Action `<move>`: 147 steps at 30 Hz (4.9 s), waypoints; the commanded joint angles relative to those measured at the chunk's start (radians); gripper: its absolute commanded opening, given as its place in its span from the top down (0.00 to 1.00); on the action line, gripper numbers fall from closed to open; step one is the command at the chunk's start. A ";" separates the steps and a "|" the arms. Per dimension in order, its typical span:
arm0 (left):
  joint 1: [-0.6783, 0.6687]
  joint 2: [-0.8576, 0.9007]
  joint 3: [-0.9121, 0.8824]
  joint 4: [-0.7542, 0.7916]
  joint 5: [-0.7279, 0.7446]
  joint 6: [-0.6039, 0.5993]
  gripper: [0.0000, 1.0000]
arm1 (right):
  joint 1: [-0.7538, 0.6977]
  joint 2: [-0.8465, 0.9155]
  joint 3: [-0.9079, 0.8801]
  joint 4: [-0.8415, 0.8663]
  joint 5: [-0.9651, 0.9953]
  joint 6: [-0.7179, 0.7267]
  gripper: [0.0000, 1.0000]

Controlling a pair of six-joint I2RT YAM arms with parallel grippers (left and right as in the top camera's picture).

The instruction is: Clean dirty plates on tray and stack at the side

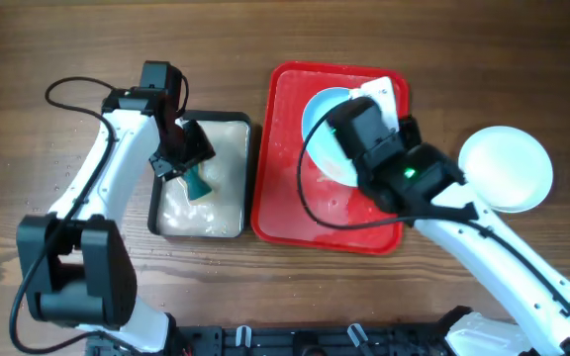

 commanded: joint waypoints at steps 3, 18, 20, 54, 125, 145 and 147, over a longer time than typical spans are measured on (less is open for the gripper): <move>0.004 -0.042 0.000 -0.026 0.027 0.013 0.00 | 0.140 0.007 0.003 0.007 0.306 0.008 0.96; 0.004 -0.042 0.000 -0.024 0.027 0.012 0.00 | 0.343 0.007 0.003 0.004 0.632 -0.097 0.96; 0.004 -0.042 0.000 -0.024 0.027 0.013 0.00 | 0.347 0.007 0.003 0.006 0.632 -0.098 0.96; 0.004 -0.042 0.000 -0.024 0.027 0.012 0.00 | -0.584 -0.002 -0.018 -0.003 -0.803 0.135 0.96; 0.004 -0.042 0.000 -0.024 -0.093 0.013 0.00 | -0.575 -1.395 -1.224 0.860 -0.830 0.038 0.00; -0.047 -0.367 0.000 0.169 -0.140 0.010 0.00 | -0.575 -1.395 -1.224 0.860 -0.830 0.038 0.01; -0.046 -0.473 0.000 0.175 -0.157 0.010 0.00 | -0.575 -1.395 -1.224 0.860 -0.830 0.037 0.00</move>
